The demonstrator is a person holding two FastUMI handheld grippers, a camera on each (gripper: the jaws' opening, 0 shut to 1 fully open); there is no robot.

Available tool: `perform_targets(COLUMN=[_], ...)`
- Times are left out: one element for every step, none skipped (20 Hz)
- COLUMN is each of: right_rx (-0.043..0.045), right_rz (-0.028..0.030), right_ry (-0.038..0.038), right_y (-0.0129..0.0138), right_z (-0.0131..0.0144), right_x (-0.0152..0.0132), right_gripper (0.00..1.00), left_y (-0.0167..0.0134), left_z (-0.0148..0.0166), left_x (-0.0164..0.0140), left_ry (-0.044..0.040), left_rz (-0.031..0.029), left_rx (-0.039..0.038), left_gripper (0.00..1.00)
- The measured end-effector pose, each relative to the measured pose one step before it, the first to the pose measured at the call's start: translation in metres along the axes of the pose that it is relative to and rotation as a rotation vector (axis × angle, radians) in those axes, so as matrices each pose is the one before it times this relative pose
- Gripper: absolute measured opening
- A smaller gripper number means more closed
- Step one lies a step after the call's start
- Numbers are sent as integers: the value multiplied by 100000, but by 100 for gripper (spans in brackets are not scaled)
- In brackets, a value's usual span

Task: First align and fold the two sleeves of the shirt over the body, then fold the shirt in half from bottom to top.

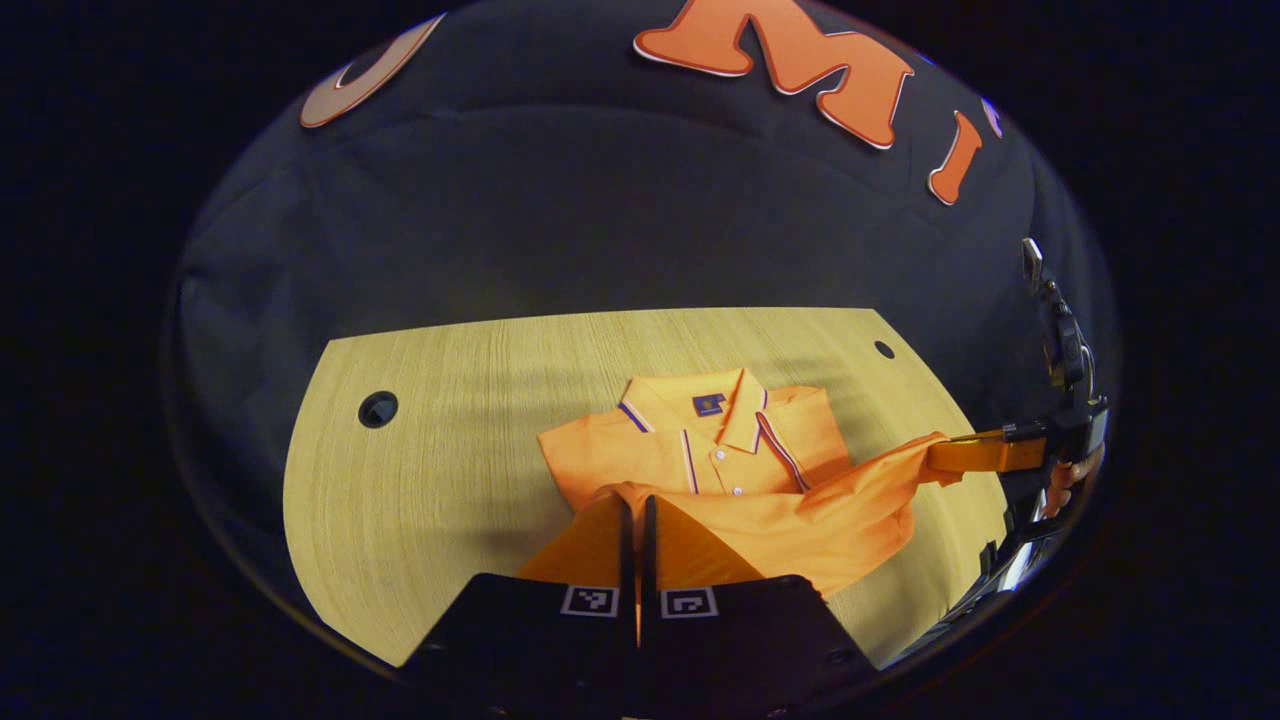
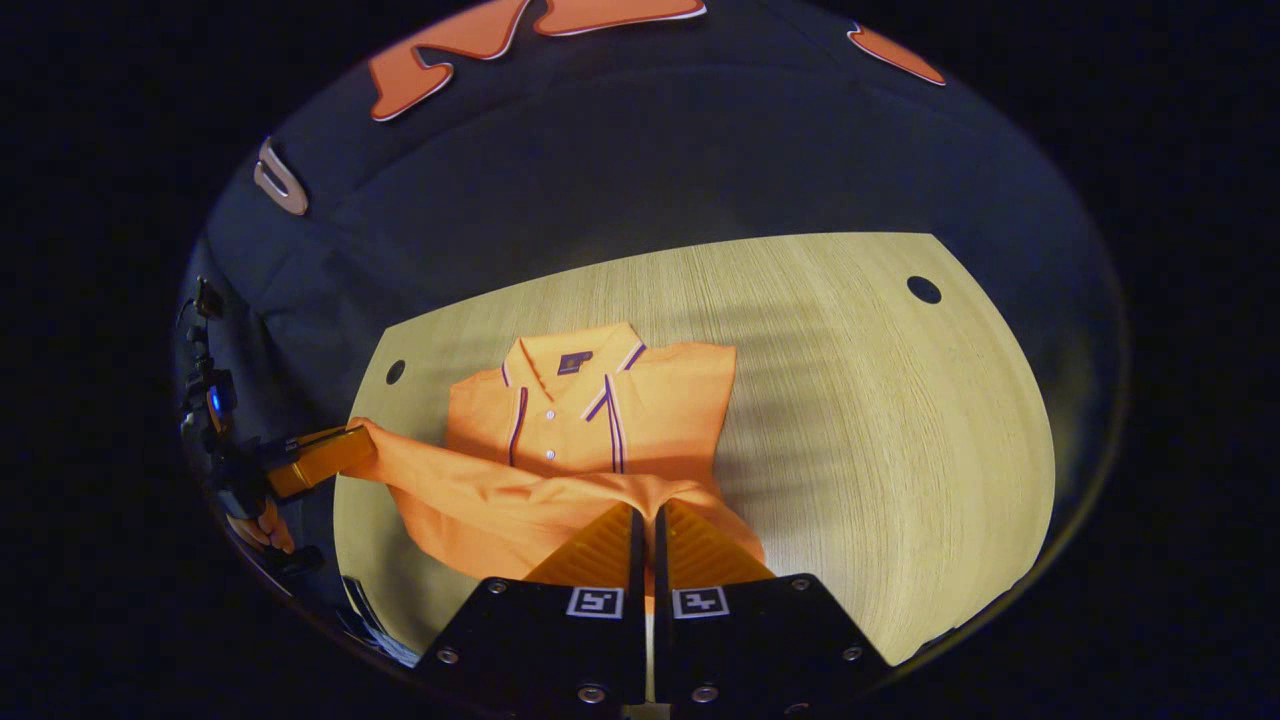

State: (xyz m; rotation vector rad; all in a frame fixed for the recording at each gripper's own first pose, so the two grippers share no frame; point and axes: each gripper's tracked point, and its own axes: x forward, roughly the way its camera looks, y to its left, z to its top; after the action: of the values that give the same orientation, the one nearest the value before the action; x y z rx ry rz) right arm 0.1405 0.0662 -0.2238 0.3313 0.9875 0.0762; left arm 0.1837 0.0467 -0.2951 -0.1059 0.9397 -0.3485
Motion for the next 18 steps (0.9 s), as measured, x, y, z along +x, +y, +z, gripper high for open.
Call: perform_targets(right_rx=[866,477,521,-67,294,621,592,-154,277,1284,2283,2879,2938,2589,1285,-23,-1035,-1713], right_rz=[-286,-421,-323,-188,-915,-899,-67,294,181,-246,447,-196,1244,-107,991,-345,279,-369], right_ry=[-399,477,-269,288,-446,4,92,-83,-1216,-1515,-1682,-1541,-1424,-1718,-2211,-2195,-2677,-2708], right_y=[-48,-137,-17,29,-240,-79,74,8,109,124,226,170,179,-23,93,-235,-69,-122], right_z=[993,671,845,588,693,559,482,730,790,976,874,548,579,836,807,332,367,302], right_x=[727,678,725,633,714,625,434,588,503,431,503,436,121,-321,-304,-312,-455,-450], right_gripper=[4,4,4,4,4,4,4,4,4,4,4,4,12,21,28,36,47,50], left_y=[446,502,342,226,437,420,437,334,257,348,497,456,403,-65,71,-35,-152,-128], left_z=[701,501,517,443,190,249,364,127,307,334,789,430,313,660,807,553,941,585], left_x=[866,774,737,706,179,529,634,539,429,335,377,221,-19,-167,-412,-241,-766,-1045], left_ry=[-466,142,-452,111,-253,120,-225,-327,-372,-422,-1946,-1285,-796,-1324,-2630,-3145,-3209,-2108], left_rz=[1213,777,675,409,941,1415,1786,1631,918,1929,2459,2059,1752,523,1002,7,-152,-218], left_rx=[1307,1473,755,609,683,1308,983,289,-120,-231,-613,-16,140,-602,-134,-826,-812,-291], left_gripper=[1,1,0,1,1,1,1,1,1,1,1,3,5,14,17,44,57,86])
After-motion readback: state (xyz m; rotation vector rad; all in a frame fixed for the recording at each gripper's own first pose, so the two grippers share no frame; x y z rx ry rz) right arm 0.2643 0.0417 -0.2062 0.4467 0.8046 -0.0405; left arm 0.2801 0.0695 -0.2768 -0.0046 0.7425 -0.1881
